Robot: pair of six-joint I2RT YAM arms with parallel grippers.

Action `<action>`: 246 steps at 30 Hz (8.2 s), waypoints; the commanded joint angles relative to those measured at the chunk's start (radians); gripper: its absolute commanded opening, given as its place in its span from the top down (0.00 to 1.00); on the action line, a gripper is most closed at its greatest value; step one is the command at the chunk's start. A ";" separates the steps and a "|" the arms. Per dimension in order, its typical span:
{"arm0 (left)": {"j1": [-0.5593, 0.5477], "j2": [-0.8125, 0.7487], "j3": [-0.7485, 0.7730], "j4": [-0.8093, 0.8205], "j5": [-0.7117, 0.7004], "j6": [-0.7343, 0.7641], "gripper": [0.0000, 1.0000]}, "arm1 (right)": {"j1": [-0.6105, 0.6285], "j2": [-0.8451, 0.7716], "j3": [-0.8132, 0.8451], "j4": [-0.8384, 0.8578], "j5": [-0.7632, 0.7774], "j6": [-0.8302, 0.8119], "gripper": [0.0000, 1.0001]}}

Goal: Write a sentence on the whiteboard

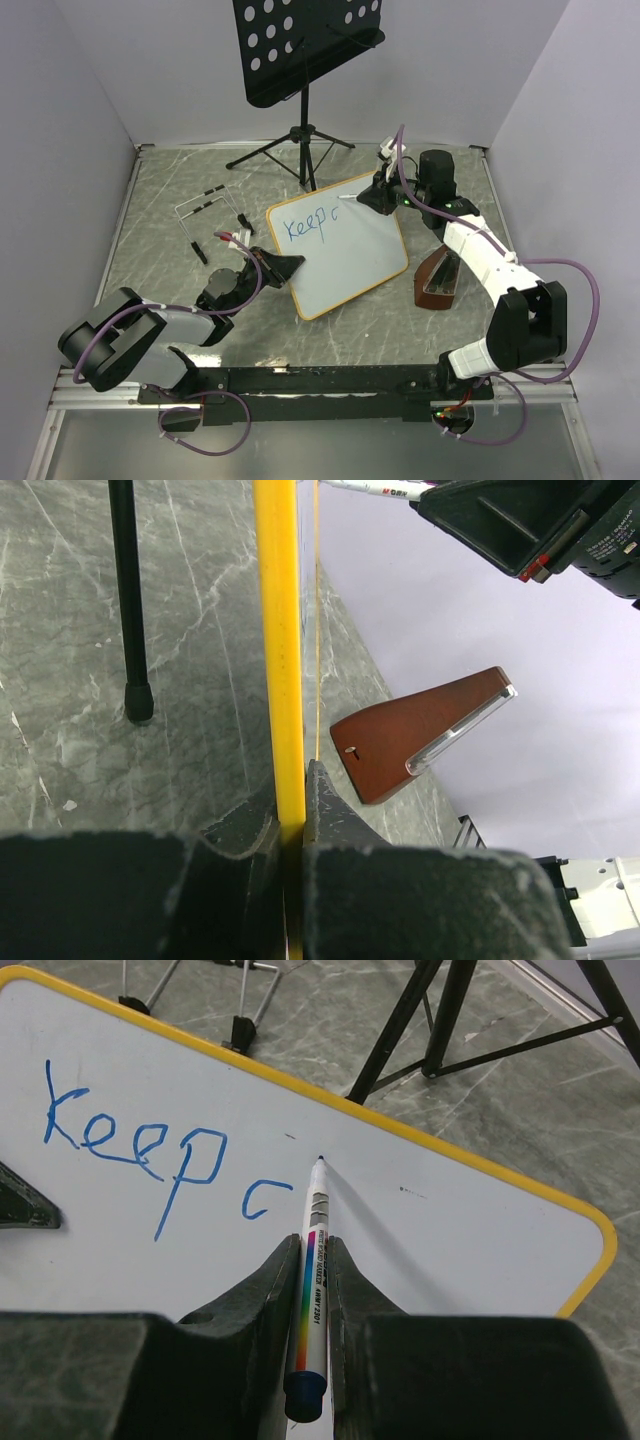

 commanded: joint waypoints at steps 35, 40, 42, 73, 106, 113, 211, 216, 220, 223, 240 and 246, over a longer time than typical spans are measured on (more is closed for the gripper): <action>-0.004 -0.003 -0.001 0.038 0.032 0.070 0.99 | -0.005 -0.089 -0.084 -0.055 -0.062 -0.061 1.00; -0.003 -0.004 0.001 0.035 0.033 0.073 0.99 | -0.005 -0.066 -0.052 -0.043 -0.056 -0.041 1.00; -0.003 -0.006 0.001 0.032 0.033 0.075 0.99 | -0.007 -0.059 -0.037 -0.038 -0.055 -0.034 1.00; 0.000 -0.001 -0.009 0.047 0.035 0.070 0.99 | -0.019 -0.023 -0.008 -0.030 0.011 -0.023 1.00; 0.003 0.014 -0.012 0.049 0.036 0.070 0.99 | -0.020 -0.111 -0.077 -0.133 0.004 -0.087 1.00; 0.006 0.053 0.004 0.041 0.043 0.083 0.99 | -0.030 -0.183 -0.048 -0.148 -0.002 -0.077 1.00; 0.010 -0.027 -0.022 0.023 0.044 0.081 0.99 | -0.079 -0.082 -0.155 0.135 -0.067 0.005 1.00; 0.010 -0.033 -0.024 0.014 0.041 0.084 0.99 | -0.080 -0.069 -0.152 0.123 -0.061 -0.009 1.00; 0.011 -0.033 -0.024 0.015 0.041 0.083 0.99 | -0.080 -0.046 -0.136 0.111 -0.052 -0.008 1.00; 0.011 -0.029 -0.026 0.023 0.043 0.081 0.99 | -0.079 -0.037 -0.135 0.115 -0.047 -0.006 1.00; 0.010 -0.004 -0.024 0.047 0.049 0.075 0.99 | -0.076 -0.034 -0.129 0.102 -0.137 -0.008 1.00; 0.011 -0.007 -0.024 0.046 0.044 0.075 0.99 | -0.077 -0.033 -0.115 0.053 -0.148 -0.037 1.00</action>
